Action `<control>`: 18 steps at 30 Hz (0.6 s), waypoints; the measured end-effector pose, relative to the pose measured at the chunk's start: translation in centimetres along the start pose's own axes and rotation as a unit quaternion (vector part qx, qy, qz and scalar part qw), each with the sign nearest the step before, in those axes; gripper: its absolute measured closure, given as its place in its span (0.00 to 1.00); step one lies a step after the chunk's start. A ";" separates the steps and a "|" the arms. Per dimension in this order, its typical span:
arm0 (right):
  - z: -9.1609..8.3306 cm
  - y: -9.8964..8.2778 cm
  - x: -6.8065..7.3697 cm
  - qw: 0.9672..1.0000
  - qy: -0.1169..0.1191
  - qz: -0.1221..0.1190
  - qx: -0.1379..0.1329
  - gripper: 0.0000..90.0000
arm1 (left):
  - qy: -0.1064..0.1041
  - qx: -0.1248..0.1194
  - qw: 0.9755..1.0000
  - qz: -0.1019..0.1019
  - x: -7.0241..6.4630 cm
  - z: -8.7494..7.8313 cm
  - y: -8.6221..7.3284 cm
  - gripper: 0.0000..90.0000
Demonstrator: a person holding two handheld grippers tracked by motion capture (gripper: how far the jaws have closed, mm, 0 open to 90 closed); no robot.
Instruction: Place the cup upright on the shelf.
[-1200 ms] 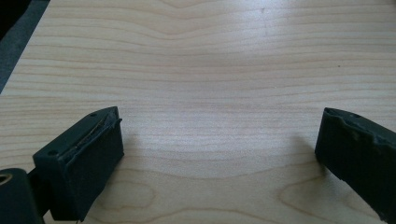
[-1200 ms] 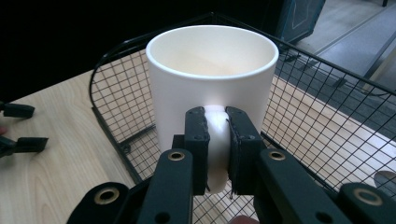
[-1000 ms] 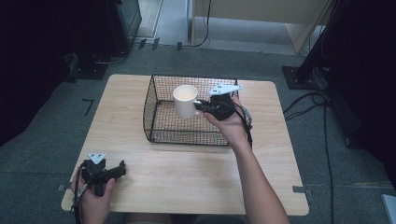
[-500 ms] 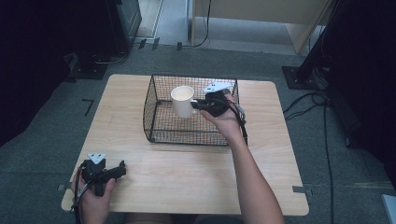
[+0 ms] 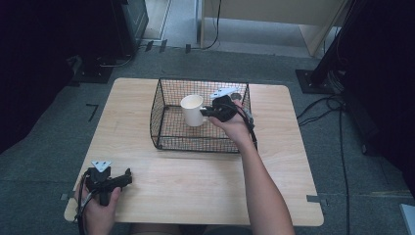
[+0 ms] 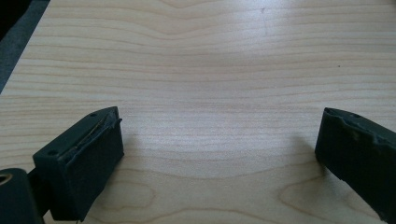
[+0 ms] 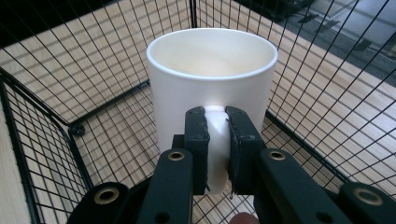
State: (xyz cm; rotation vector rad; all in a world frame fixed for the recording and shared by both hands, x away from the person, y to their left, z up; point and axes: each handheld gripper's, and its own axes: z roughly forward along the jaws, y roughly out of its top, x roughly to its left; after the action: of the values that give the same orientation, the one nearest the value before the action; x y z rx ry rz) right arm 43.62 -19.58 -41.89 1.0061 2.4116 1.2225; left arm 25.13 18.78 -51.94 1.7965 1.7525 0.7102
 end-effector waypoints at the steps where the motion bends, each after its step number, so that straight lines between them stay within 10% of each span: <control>1: 0.1 -0.1 0.0 1.000 0.001 -0.002 0.006 0.90 | 0.000 0.000 1.000 0.000 0.0 0.0 0.0 0.01; 18: 0.9 -0.5 -0.3 0.999 -0.007 -0.010 0.040 0.89 | 0.000 0.000 1.000 0.000 0.0 0.0 0.0 0.01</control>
State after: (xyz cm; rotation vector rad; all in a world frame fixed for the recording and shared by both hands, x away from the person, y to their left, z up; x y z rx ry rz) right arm 44.03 -19.43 -42.91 1.0060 2.4712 1.1168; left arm 25.13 18.79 -51.94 1.7972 1.7525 0.7101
